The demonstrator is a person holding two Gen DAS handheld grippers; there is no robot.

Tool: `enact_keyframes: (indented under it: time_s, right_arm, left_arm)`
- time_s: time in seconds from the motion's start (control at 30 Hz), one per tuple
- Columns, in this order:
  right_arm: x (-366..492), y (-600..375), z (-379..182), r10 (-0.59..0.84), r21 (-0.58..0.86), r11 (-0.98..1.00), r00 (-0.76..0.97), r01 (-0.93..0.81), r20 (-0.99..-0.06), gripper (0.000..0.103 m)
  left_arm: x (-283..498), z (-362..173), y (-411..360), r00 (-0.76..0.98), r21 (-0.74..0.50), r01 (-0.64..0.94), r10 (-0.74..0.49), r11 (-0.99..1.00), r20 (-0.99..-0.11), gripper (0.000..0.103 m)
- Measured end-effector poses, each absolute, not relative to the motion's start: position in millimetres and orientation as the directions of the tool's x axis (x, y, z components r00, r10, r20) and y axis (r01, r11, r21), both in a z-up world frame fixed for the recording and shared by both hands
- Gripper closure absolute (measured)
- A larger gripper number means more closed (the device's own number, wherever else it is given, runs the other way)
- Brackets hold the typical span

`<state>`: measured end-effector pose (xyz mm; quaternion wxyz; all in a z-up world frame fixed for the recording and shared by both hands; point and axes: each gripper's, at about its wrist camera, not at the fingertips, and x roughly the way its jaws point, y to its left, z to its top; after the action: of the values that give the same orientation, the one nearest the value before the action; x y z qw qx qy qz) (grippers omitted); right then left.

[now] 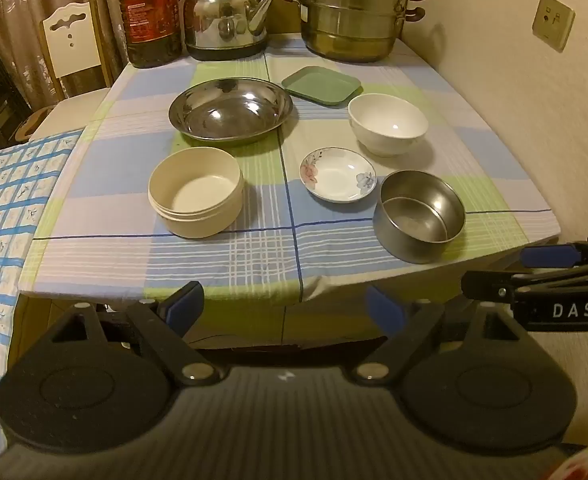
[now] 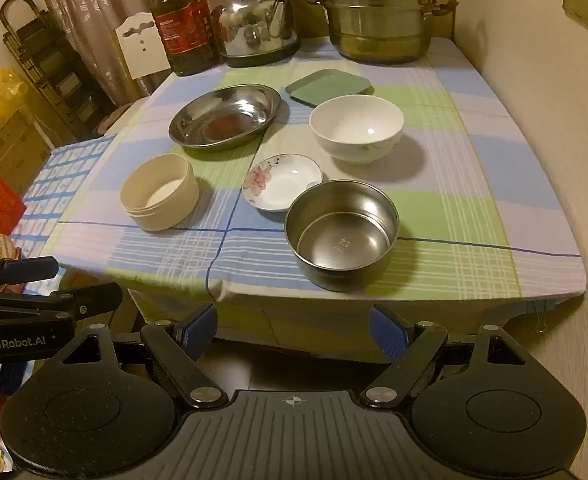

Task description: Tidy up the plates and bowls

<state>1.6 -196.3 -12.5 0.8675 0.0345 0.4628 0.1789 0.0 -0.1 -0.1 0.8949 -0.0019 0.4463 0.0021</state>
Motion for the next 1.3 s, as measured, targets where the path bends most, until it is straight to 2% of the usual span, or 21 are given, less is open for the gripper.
enact_keyframes:
  time_s: [1.3]
  right_arm:
    - [8.3, -199.4, -12.6, 0.343, 0.226, 0.933, 0.504, -0.28, -0.793, 0.02]
  left_arm:
    - [1.9, 0.0, 3.0, 0.598, -0.008, -0.01, 0.0, 1.0, -0.802, 0.016]
